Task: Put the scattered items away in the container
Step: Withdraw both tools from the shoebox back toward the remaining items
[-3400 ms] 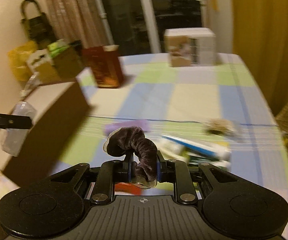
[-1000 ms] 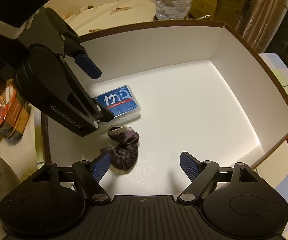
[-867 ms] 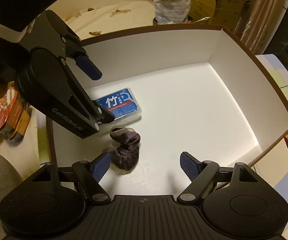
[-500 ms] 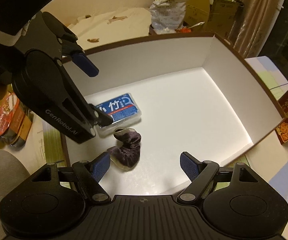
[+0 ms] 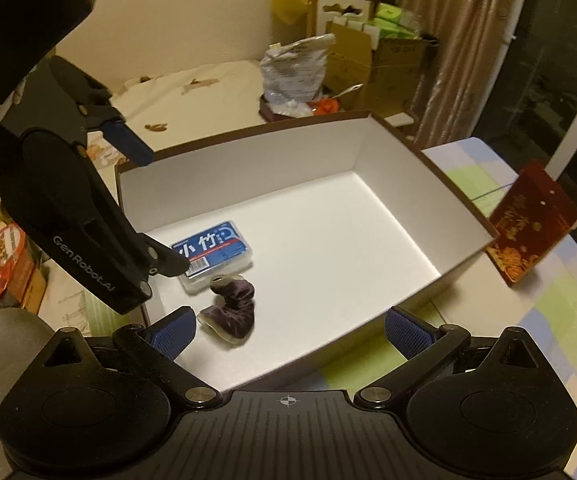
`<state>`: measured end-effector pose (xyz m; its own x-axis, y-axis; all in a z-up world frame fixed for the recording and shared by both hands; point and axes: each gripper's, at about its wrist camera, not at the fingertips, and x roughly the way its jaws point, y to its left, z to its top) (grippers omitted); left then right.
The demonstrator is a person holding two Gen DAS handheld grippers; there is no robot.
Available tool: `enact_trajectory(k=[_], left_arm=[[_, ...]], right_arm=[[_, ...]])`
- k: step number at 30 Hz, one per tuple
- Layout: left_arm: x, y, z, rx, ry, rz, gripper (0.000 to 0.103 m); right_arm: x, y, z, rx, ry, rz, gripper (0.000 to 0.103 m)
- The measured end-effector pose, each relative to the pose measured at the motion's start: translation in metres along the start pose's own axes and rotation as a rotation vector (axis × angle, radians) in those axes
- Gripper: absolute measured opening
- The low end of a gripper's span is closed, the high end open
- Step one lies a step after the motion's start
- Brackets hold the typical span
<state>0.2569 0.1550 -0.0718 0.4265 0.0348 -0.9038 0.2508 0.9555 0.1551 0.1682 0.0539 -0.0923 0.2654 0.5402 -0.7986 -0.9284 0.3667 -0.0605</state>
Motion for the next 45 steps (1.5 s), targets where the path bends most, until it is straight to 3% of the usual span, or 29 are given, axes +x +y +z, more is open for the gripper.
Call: enact_trajectory(k=[9, 18, 31, 45], left_arm=[[-0.034, -0.016, -0.003, -0.001, -0.049, 0.019, 0.098], [-0.064, -0.042, -0.009, 0.004, -0.098, -0.015, 0.098], [-0.095, -0.091, -0.027, -0.003, -0.134, -0.040, 0.098], [-0.120, -0.135, -0.060, -0.041, -0.160, -0.034, 0.098]], right_arm=[[-0.036, 0.001, -0.011, 0.052, -0.031, -0.034, 0.103], [-0.077, 0.001, -0.030, 0.104, -0.076, -0.042, 0.103], [-0.139, -0.001, -0.076, 0.221, -0.137, -0.070, 0.103], [-0.177, -0.003, -0.130, 0.318, -0.141, -0.103, 0.103]])
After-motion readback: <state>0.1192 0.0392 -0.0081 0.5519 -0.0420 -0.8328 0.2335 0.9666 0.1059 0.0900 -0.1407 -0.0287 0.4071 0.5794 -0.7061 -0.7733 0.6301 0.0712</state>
